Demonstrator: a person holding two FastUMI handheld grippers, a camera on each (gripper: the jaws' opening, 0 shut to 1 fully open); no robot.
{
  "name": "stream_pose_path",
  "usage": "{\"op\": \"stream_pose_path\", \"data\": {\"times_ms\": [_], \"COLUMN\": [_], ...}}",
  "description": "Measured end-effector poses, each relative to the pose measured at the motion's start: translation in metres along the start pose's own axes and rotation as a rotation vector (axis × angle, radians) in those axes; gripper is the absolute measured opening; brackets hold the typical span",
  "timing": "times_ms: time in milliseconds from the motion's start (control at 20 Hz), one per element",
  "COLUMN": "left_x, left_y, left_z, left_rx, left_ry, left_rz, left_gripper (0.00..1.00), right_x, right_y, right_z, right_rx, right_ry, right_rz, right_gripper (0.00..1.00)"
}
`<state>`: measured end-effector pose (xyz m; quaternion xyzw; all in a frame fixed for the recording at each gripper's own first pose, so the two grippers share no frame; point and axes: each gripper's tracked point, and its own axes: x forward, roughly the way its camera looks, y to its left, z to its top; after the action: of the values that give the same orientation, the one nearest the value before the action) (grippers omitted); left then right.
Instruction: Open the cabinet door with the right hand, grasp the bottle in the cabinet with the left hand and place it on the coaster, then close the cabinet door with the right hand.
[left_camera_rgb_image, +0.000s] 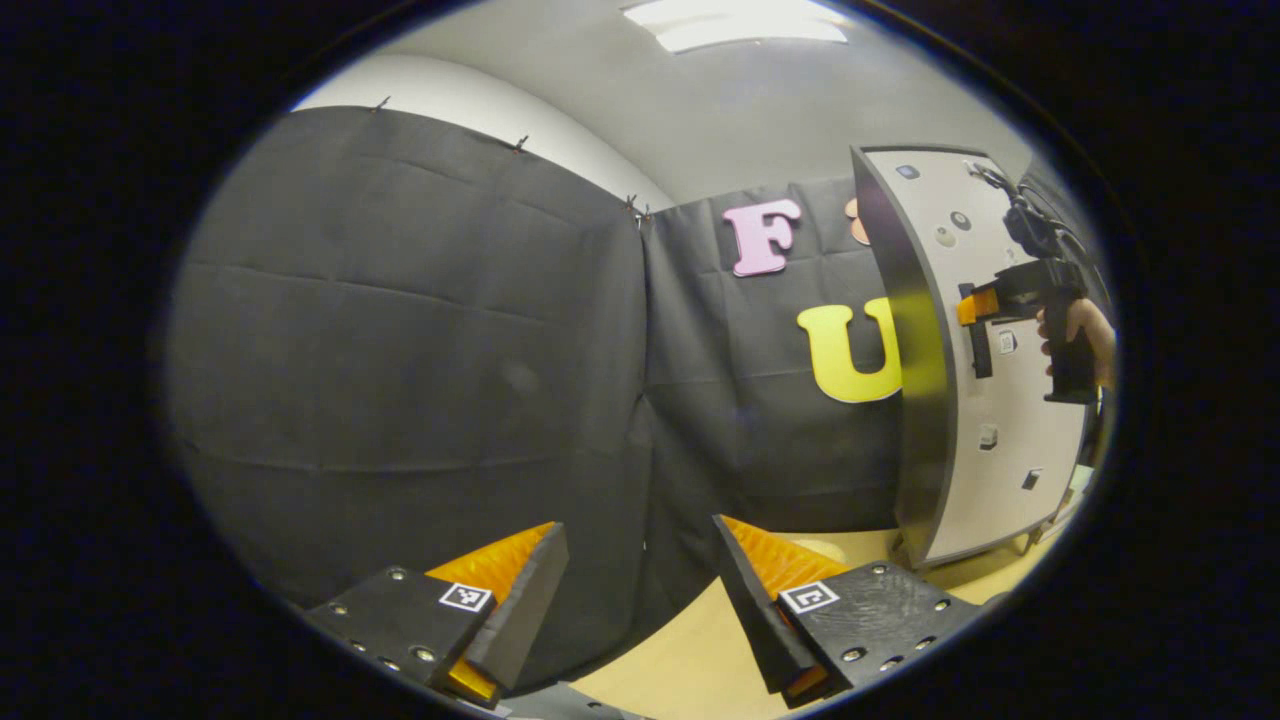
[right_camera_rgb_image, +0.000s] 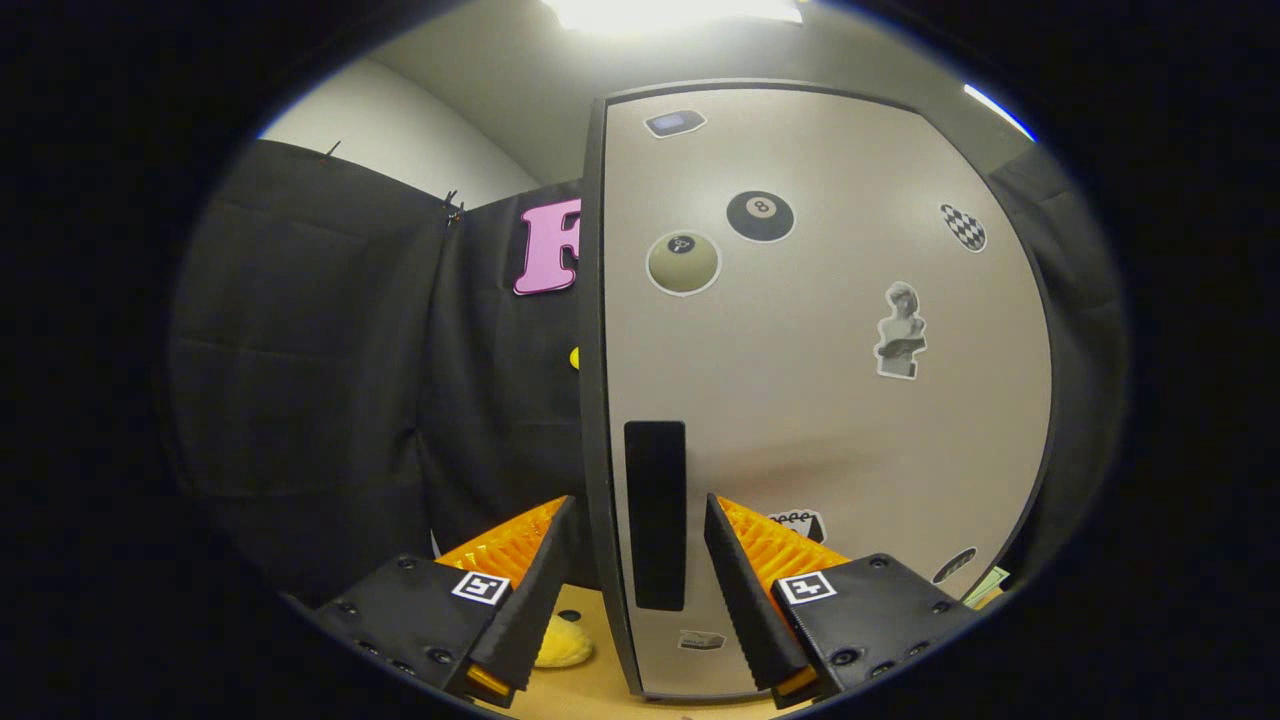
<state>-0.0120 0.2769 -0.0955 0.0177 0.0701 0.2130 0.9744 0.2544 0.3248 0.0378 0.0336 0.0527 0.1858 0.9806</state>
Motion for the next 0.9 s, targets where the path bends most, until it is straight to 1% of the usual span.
{"op": "stream_pose_path", "data": {"times_ms": [50, 100, 200, 250, 300, 400, 450, 500, 550, 600, 750, 800, 900], "left_x": [0.001, 0.0, 0.0, 0.001, 0.001, 0.001, -0.001, -0.001, 0.001, 0.001, -0.003, -0.007, -0.017], "left_y": [0.002, 0.006, 0.01, 0.012, 0.014, 0.018, 0.019, 0.019, 0.017, 0.017, 0.018, 0.016, 0.012], "left_z": [-0.002, -0.004, -0.005, -0.004, -0.004, -0.004, -0.004, -0.003, -0.005, -0.004, 0.0, 0.004, 0.013], "left_rx": [-0.004, -0.007, -0.008, -0.009, -0.011, -0.021, -0.028, -0.035, -0.04, -0.043, -0.049, -0.049, -0.046], "left_ry": [0.006, 0.006, 0.001, -0.001, -0.004, -0.006, -0.006, -0.006, -0.005, -0.007, -0.018, -0.026, -0.052], "left_rz": [0.0, 0.0, 0.001, 0.0, 0.0, -0.002, -0.007, -0.014, -0.02, -0.028, -0.055, -0.063, -0.075], "left_gripper": [0.86, 0.86, 0.86, 0.86, 0.86, 0.86, 0.86, 0.86, 0.86, 0.87, 0.87, 0.87, 0.86], "right_x": [0.005, 0.009, 0.016, 0.017, 0.02, 0.022, 0.023, 0.023, 0.022, 0.023, 0.016, 0.014, 0.0], "right_y": [0.001, 0.0, -0.002, -0.004, -0.006, -0.007, -0.007, -0.017, -0.019, -0.017, -0.017, -0.017, -0.013], "right_z": [-0.002, -0.005, -0.011, -0.012, -0.01, -0.012, -0.014, -0.015, -0.016, -0.018, -0.017, -0.018, -0.017], "right_rx": [-0.004, -0.014, -0.044, -0.055, -0.064, -0.068, -0.061, -0.061, -0.04, -0.016, 0.006, -0.005, -0.013], "right_ry": [0.011, 0.023, 0.05, 0.056, 0.054, 0.068, 0.081, 0.093, 0.102, 0.118, 0.15, 0.157, 0.156], "right_rz": [-0.008, -0.021, -0.055, -0.072, -0.085, -0.096, -0.099, -0.137, -0.14, -0.137, -0.128, -0.117, -0.08], "right_gripper": [0.82, 0.8, 0.8, 0.82, 0.67, 0.61, 0.62, 0.62, 0.57, 0.39, 0.31, 0.27, 0.28]}}
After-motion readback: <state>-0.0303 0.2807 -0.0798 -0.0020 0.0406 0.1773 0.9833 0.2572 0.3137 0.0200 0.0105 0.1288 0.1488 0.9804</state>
